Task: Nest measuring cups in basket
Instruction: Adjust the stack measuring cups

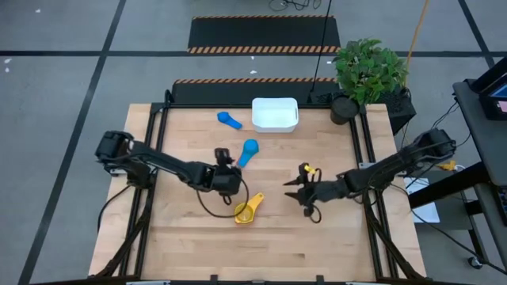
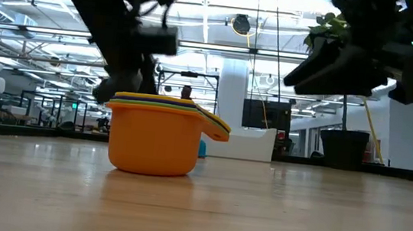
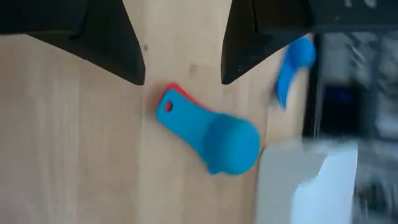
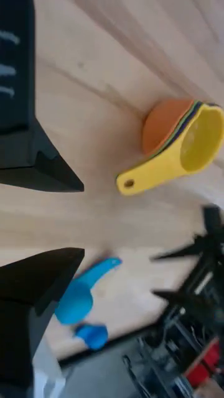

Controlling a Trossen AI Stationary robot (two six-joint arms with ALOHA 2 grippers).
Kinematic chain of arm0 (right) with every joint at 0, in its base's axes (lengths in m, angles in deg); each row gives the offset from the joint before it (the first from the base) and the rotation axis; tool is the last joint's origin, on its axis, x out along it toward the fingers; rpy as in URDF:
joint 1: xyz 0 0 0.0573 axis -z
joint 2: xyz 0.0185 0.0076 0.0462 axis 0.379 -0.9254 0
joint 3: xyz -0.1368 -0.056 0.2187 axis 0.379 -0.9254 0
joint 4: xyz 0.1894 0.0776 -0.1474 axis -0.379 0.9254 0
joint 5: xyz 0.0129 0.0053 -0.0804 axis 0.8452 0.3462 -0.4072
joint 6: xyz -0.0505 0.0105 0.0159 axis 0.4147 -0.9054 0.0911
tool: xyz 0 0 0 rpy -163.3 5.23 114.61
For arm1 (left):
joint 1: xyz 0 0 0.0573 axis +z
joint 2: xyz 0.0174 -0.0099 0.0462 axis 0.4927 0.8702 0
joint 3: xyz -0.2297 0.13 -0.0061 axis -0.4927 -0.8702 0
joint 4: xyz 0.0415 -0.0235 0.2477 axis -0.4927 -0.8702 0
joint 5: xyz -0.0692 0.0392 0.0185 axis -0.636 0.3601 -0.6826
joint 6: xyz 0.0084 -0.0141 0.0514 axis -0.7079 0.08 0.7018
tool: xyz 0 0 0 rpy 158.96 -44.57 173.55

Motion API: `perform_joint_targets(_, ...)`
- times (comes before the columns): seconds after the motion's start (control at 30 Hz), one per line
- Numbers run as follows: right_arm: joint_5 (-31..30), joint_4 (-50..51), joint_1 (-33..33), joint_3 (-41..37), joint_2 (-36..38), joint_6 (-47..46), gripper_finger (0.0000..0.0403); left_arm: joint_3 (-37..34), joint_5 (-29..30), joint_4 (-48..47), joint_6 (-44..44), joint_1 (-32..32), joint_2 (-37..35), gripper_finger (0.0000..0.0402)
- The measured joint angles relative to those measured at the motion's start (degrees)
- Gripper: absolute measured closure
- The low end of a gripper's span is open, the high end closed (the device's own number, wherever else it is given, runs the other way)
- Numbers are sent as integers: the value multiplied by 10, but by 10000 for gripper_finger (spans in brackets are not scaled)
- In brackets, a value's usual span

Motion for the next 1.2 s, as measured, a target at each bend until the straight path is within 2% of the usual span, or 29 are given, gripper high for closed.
perform_joint_targets(0.17, 0, -5, 24, -17, 56, 35, 252, 0, -55, 67, 193, 25, 47, 192)
perform_joint_targets(0.33, 0, 7, 52, -18, 85, 59, 252, 0, -75, 71, 289, 64, 82, 214)
perform_joint_targets(0.53, 2, 13, 83, -18, 92, 70, 252, 1, -80, 68, 325, 109, 95, 229)
perform_joint_targets(0.73, 2, 23, 101, -18, 92, 67, 252, 0, -118, 99, 374, 122, 95, 251)
perform_joint_targets(0.97, 3, 25, 101, -18, 92, 55, 252, 0, -190, 136, 388, 131, 96, 316)
perform_joint_targets(1.2, 4, 23, 100, -18, 92, 47, 252, 0, -196, 176, 355, 131, 96, 377)
